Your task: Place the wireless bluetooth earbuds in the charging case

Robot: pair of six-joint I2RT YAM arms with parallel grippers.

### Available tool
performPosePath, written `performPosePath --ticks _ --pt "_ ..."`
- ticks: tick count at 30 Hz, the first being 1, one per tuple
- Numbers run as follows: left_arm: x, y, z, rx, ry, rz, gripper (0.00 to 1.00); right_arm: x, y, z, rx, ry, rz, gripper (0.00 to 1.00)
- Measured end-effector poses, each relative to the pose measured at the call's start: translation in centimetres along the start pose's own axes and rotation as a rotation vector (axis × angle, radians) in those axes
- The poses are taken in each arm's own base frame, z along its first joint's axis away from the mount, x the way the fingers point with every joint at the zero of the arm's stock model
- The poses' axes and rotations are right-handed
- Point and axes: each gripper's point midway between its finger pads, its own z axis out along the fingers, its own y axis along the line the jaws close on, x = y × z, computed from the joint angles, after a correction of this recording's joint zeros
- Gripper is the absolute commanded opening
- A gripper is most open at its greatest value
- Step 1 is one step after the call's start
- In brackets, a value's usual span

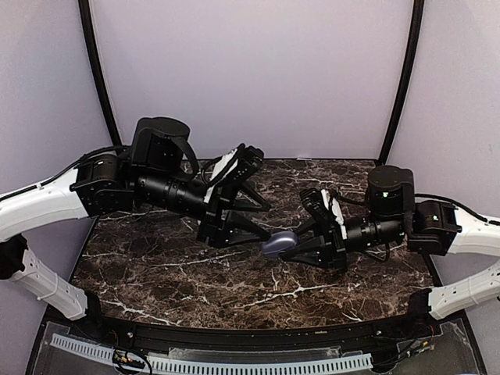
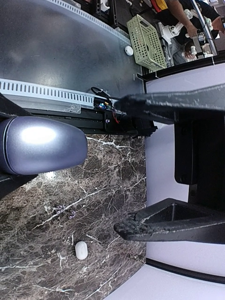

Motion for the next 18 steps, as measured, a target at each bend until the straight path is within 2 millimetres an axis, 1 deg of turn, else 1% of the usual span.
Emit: performPosePath --ticks 3,6,11,14,18 --pt "0.1 -0.3 0.2 0.012 0.003 0.012 0.62 0.1 -0.1 0.1 0.005 0.004 0.008 0.00" --pt "0.6 -0.4 0.8 0.021 0.018 0.016 0.61 0.2 -0.2 0.2 0.007 0.006 0.012 0.00" --pt "2.3 0.0 2.3 0.021 0.073 0.002 0.59 0.2 -0.2 0.2 0.006 0.008 0.014 0.00" --pt "3.0 0.2 2.7 0.012 0.097 -0.001 0.57 0.2 -0.2 0.2 0.006 0.008 0.014 0.00" --pt "3.0 0.6 2.7 -0.008 0.102 0.007 0.54 0.2 -0.2 0.2 0.005 0.008 0.014 0.00"
